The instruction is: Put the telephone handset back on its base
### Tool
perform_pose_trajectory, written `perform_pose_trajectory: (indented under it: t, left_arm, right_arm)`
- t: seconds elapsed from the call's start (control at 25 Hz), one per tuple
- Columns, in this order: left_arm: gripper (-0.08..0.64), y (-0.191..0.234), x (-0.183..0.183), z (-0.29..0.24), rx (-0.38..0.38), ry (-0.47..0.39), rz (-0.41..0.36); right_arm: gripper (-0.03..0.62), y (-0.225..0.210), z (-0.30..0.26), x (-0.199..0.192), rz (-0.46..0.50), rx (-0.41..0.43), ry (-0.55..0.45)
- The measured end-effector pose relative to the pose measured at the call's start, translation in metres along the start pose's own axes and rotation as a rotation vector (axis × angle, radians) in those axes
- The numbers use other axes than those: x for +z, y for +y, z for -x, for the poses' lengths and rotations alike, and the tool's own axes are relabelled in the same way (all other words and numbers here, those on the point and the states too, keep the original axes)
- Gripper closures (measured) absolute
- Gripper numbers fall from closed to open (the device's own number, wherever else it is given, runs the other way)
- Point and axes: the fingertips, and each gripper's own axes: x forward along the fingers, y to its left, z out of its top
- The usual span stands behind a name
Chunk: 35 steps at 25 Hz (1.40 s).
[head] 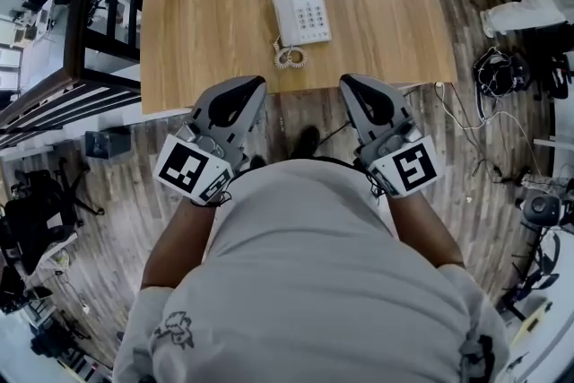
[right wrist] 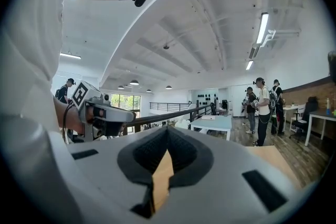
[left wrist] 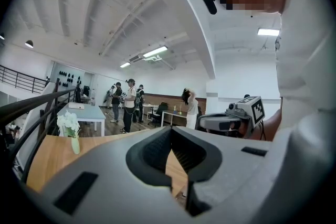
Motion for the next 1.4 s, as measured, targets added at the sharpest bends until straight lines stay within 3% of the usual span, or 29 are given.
perform_pose_trajectory:
  t: [0.36,0.8,1.12,1.4]
  left_arm:
    - [0.554,-0.006,-0.007,0.076,-0.056,-0.001,0.009]
    - [0.554,-0.003,-0.013,0.16,-0.06,-0.02,0.004]
    - [0.554,-0.003,-0.017,0.184,-0.058,-0.031,0.011]
    - [0.554,-0.008,-0.012,0.181,-0.068,-0.035,0.003]
  right_arm:
    - [0.586,0.071,0.009,0.009,-0.008,-0.058,0.013]
    - [0.586,0.161,0.017,0.021,-0.007,-0.086,-0.036]
    - [0.586,0.186,0.019,0.024,0.002,-0.088,-0.043]
    - [0.586,0.182,0.027,0.024,0.005,-0.098,-0.038]
